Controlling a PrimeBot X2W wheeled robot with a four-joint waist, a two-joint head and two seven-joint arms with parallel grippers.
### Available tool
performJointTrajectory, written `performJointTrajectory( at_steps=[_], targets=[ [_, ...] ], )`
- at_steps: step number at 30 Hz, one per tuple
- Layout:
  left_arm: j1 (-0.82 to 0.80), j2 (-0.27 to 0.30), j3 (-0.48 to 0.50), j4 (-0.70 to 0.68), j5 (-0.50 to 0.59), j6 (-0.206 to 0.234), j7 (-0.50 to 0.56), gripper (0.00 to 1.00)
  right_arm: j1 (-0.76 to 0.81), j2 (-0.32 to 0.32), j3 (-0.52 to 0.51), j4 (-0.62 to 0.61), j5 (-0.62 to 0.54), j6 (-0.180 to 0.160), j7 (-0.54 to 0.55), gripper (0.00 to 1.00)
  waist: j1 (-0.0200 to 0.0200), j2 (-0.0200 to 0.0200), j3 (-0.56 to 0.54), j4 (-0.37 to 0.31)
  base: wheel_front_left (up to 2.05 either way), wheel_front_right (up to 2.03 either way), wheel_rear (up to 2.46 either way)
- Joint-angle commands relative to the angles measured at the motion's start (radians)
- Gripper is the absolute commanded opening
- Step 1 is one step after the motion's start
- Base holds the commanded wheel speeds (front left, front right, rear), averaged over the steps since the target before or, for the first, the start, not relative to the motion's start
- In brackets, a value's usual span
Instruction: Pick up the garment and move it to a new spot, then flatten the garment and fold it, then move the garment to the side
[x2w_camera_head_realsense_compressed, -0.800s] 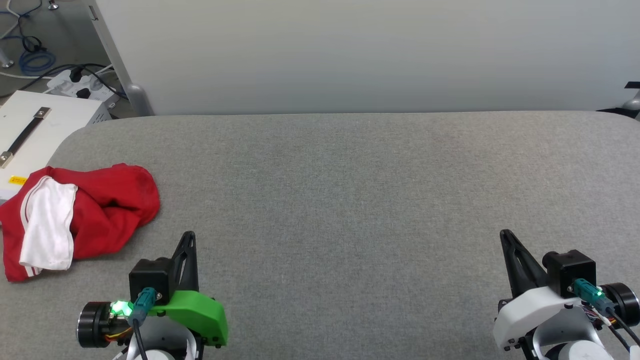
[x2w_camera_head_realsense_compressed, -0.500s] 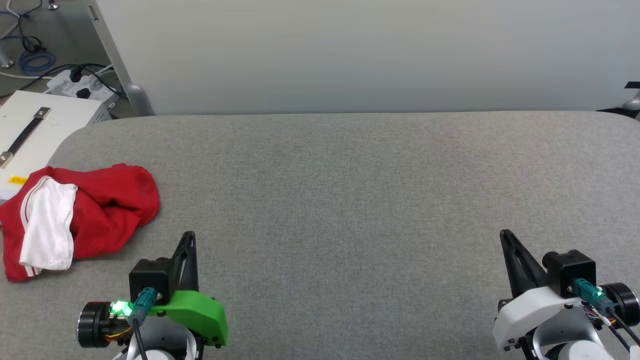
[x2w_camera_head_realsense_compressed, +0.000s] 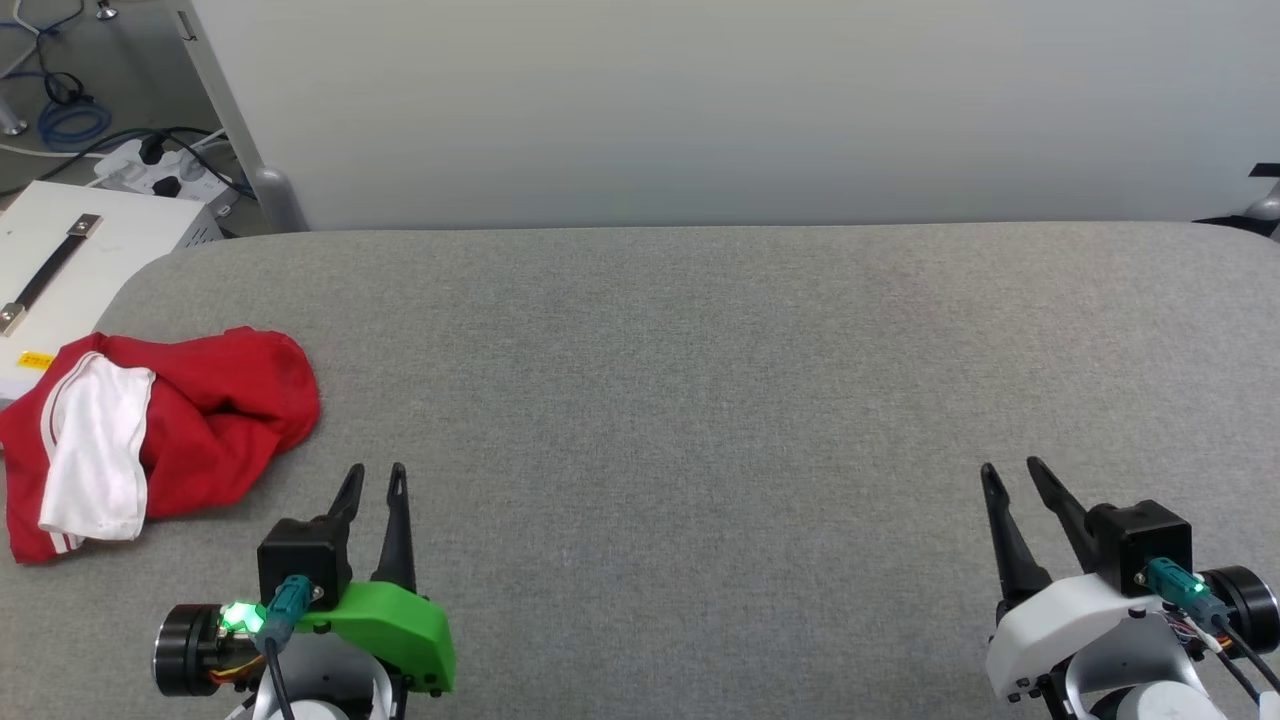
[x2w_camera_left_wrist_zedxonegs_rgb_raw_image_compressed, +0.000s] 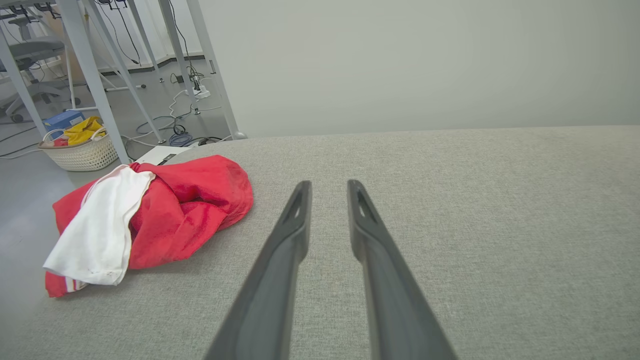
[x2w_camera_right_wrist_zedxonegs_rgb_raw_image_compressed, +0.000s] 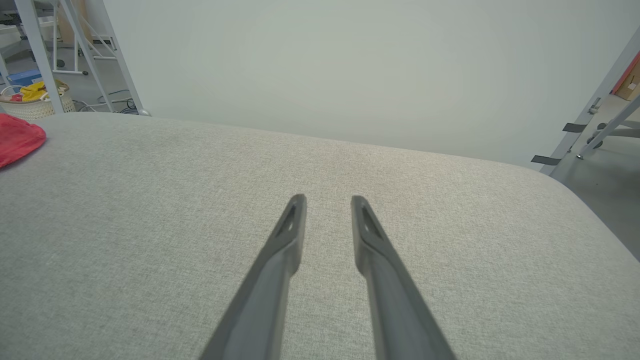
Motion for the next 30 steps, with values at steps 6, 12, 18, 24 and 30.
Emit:
performJointTrajectory(
  at_steps=[6,12,18,24,30],
  targets=[
    [-0.002,0.000,0.002,0.013,-0.011,-0.001,-0.011,1.00,-0.002,0.000,-0.005,0.008,0.008,0.000,-0.011,1.00,0.0000,0.0000,0.000,0.000,0.00,0.00,0.00],
    [-0.005,0.000,0.006,0.027,-0.023,-0.004,-0.024,1.00,-0.006,0.000,-0.015,0.017,0.015,0.000,-0.023,1.00,0.0000,0.0000,0.001,0.000,0.00,0.00,0.00],
    [-0.009,-0.001,0.008,0.041,-0.035,-0.008,-0.036,1.00,-0.013,0.000,-0.025,0.019,0.016,0.000,-0.036,1.00,0.0000,0.0000,0.003,0.000,0.00,0.00,0.00],
    [-0.013,-0.001,0.011,0.055,-0.046,-0.011,-0.048,1.00,-0.018,0.000,-0.035,0.019,0.031,0.000,-0.048,1.00,0.0000,0.0000,0.005,0.000,0.00,0.00,0.00],
    [-0.015,-0.001,0.012,0.066,-0.058,-0.015,-0.061,1.00,-0.022,0.000,-0.041,0.026,0.037,0.000,-0.060,1.00,0.0000,0.0000,0.006,0.000,0.00,0.00,0.00]
  ],
)
